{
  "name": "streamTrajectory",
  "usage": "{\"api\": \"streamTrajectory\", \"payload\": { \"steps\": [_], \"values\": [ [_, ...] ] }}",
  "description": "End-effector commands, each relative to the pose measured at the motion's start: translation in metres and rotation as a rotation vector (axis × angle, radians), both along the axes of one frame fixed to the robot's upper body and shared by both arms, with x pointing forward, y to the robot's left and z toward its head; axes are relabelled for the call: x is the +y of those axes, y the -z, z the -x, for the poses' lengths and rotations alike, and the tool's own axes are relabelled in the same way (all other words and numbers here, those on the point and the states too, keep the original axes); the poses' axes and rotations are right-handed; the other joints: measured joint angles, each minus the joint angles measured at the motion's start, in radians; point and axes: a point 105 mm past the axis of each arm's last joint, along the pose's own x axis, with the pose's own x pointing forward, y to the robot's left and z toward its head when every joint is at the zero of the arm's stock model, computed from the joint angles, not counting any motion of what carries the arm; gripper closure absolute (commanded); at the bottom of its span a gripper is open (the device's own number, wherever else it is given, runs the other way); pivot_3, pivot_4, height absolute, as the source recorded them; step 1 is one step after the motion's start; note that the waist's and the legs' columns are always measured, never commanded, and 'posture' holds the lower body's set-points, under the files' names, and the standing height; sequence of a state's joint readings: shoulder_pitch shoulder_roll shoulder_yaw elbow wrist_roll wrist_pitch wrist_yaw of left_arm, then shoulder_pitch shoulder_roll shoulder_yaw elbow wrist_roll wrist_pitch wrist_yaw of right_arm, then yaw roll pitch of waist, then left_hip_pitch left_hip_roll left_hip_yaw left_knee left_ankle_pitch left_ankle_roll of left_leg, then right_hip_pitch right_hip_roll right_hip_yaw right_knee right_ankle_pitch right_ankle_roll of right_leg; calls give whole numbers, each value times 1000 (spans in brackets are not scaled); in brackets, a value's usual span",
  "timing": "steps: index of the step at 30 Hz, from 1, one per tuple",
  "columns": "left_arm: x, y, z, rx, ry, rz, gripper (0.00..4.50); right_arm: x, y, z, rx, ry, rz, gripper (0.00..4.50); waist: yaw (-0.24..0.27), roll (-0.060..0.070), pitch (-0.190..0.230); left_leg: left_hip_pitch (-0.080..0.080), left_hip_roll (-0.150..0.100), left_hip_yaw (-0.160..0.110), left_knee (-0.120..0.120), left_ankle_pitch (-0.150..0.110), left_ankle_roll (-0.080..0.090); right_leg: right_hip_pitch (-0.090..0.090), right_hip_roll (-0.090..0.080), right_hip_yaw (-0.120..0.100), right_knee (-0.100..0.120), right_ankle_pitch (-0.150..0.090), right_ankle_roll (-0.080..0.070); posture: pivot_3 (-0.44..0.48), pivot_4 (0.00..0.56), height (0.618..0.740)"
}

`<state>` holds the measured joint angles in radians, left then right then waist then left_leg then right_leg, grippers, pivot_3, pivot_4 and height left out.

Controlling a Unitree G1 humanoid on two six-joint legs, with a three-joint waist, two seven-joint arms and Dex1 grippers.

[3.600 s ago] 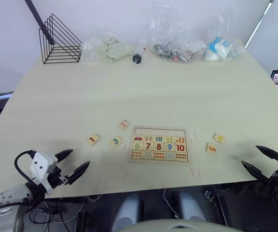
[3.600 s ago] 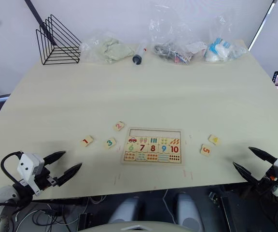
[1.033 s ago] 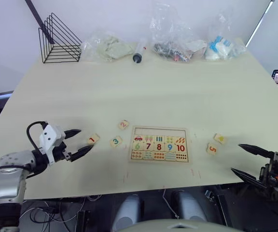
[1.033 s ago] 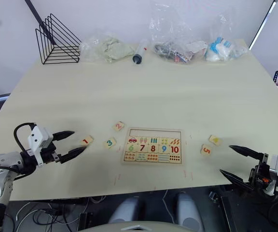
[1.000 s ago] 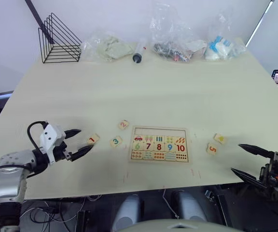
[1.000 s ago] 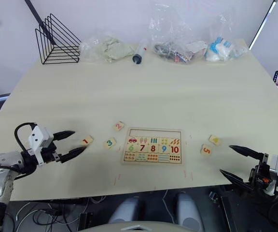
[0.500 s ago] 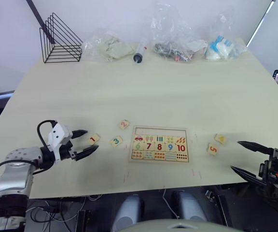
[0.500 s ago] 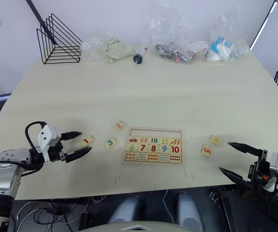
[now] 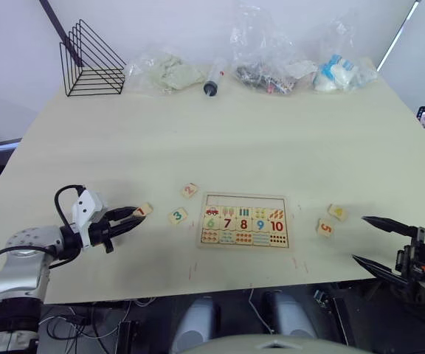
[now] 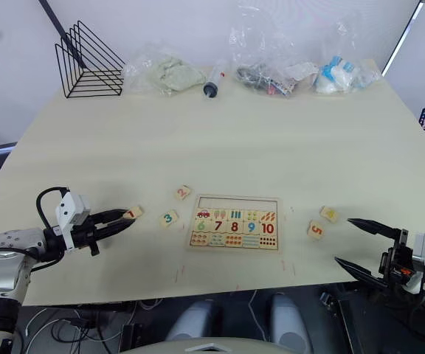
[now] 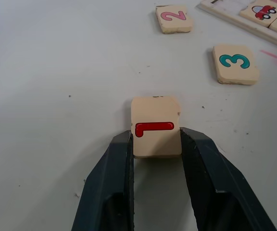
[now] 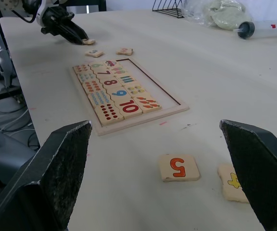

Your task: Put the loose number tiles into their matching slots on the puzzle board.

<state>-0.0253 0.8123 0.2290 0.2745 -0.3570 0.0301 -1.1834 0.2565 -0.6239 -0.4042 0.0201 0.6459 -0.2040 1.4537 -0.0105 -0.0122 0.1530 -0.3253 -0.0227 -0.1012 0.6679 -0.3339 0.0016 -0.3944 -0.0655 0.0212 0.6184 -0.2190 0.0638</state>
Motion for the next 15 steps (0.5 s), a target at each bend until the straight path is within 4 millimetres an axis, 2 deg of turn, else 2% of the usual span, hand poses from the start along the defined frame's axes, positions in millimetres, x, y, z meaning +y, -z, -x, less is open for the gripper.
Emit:
{"api": "streamTrajectory", "payload": {
  "steps": [1, 9, 15],
  "values": [
    [-4, -15, -1, -52, 28, 8, 3579, 0, -8, 0, -46, 0, -5, 0, 0, 0, 0, 0, 0, 0, 0, 0, 0, 0, 0, 0, 0, 0, 0, 0, 150, 740],
    [-13, -43, -12, -67, 177, -56, 3579, 3, -10, -2, -58, 6, -16, 0, 1, 0, 0, 0, -1, -1, 0, 0, 0, 0, 1, -2, 0, 0, 0, 0, 150, 740],
    [-36, -64, -25, -91, 316, -112, 3579, 3, -9, -1, -61, 10, -20, 0, -2, 0, 0, 0, -2, -1, 0, 0, 0, 0, 1, -1, 0, 0, 0, 0, 150, 740]
  ]
}}
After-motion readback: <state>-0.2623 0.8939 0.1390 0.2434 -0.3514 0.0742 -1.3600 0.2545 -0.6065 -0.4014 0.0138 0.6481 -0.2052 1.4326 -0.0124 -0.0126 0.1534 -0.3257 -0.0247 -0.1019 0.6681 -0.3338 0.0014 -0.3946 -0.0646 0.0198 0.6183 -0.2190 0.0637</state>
